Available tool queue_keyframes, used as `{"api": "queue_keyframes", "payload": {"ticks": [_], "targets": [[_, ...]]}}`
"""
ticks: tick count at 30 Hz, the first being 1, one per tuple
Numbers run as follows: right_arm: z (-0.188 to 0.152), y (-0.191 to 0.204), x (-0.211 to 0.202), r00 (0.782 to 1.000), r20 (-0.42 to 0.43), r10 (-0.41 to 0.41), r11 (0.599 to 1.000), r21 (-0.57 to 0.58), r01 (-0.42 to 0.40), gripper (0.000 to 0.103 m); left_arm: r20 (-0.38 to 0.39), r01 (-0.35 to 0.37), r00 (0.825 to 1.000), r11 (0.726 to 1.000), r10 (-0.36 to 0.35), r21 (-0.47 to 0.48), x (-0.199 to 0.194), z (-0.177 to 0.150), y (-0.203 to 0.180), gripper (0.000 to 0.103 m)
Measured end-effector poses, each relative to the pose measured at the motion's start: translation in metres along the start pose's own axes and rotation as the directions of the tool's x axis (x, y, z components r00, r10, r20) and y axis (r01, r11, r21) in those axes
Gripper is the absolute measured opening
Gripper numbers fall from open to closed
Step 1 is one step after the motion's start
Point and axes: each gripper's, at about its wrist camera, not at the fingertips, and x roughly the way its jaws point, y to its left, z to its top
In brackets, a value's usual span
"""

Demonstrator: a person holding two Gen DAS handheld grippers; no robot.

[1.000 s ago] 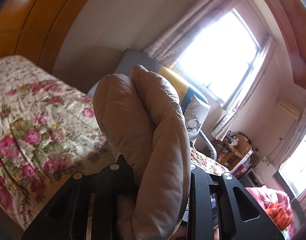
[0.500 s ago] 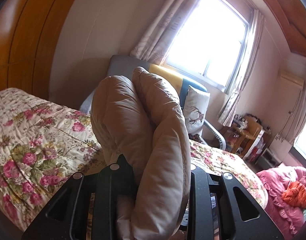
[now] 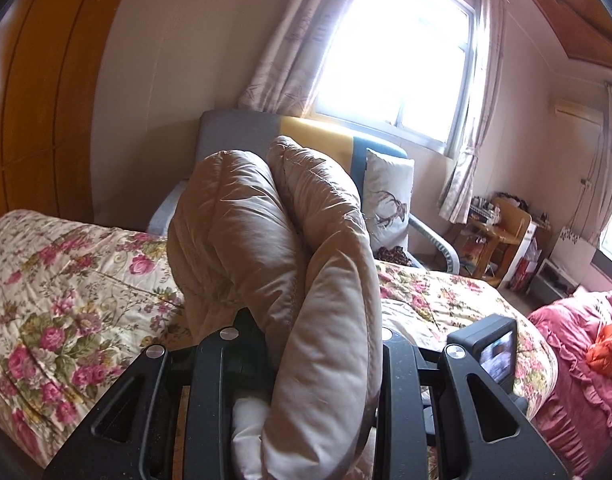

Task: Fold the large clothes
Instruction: 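Move the right gripper to the jacket edge while the left gripper holds the fold, then grasp the folded jacket edge with the right gripper while the left gripper grasps beside it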

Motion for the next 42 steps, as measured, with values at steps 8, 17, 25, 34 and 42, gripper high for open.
{"api": "queue_keyframes", "payload": {"ticks": [8, 17, 25, 34, 42], "targets": [[-0.009, -0.065, -0.005, 0.991, -0.010, -0.130, 0.989, 0.073, 0.130, 0.101, -0.028, 0.001, 1.000, 0.996, 0.001, 0.089, 0.024, -0.011, -0.028, 0.027], [-0.045, -0.107, 0.027, 0.991, -0.131, -0.041, 0.970, 0.233, 0.071, 0.101, -0.072, -0.022, 0.997, 0.967, 0.042, 0.254, 0.059, -0.040, -0.077, 0.027], [-0.045, -0.114, 0.029, 0.994, -0.110, 0.009, 0.967, 0.255, 0.019, 0.101, -0.087, -0.015, 0.995, 0.913, 0.055, 0.407, 0.089, -0.085, -0.113, 0.031], [0.019, -0.144, -0.064, 0.946, 0.225, 0.235, 0.901, 0.315, -0.298, 0.101, -0.066, 0.013, 0.997, 0.844, 0.027, 0.536, 0.105, -0.131, -0.130, 0.038], [0.073, -0.081, -0.024, 0.881, -0.057, 0.471, 0.876, 0.147, -0.459, 0.064, -0.034, 0.013, 0.999, 0.814, 0.009, 0.581, 0.101, -0.147, -0.133, 0.045]]}}
